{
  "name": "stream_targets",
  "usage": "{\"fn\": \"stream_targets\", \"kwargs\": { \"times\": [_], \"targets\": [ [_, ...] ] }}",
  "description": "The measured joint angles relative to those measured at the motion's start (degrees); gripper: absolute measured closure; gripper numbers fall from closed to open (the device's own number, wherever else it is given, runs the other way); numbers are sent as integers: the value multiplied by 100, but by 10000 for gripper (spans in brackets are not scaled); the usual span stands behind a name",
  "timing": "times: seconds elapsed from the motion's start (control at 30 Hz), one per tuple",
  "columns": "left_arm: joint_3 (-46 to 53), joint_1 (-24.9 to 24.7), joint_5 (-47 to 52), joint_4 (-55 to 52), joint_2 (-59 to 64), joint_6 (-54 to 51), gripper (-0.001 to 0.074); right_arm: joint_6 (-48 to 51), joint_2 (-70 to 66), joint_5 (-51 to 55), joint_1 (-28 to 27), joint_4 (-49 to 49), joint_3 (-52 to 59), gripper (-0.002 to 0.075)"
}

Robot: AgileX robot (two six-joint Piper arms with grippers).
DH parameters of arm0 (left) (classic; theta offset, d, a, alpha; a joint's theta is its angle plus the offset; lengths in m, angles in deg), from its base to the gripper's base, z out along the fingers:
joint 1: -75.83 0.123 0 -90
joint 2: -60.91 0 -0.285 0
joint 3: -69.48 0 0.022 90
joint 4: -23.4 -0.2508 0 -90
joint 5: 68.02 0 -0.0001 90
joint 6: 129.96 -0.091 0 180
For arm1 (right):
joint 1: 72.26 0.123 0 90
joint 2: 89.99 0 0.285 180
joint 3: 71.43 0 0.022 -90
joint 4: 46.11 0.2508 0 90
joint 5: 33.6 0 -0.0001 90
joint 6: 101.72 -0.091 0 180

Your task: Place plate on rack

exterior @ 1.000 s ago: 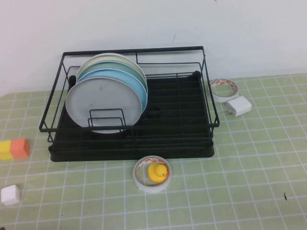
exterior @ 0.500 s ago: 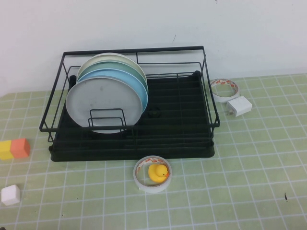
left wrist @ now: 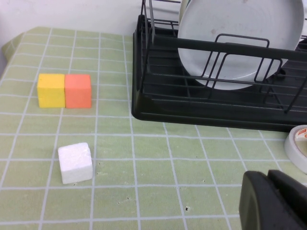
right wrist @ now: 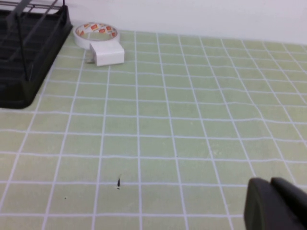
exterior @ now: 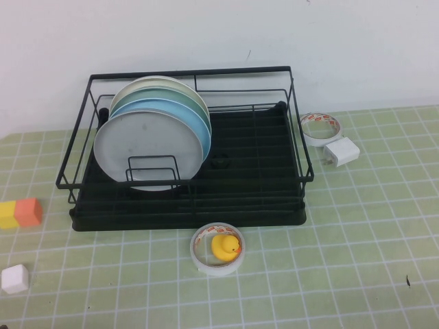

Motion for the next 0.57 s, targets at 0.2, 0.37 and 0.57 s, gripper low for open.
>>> {"fn": "stream_targets", "kwargs": {
  "times": [0.2, 0.37, 0.57],
  "targets": [
    [0, 0, 0, 0, 0, 0, 737, -309, 0, 0, 0, 14, 0, 728],
    [0, 0, 0, 0, 0, 0, 737, -372, 0, 0, 0, 14, 0, 728],
    [0, 0, 0, 0, 0, 0, 737, -393, 0, 0, 0, 14, 0, 728]
  ]
}}
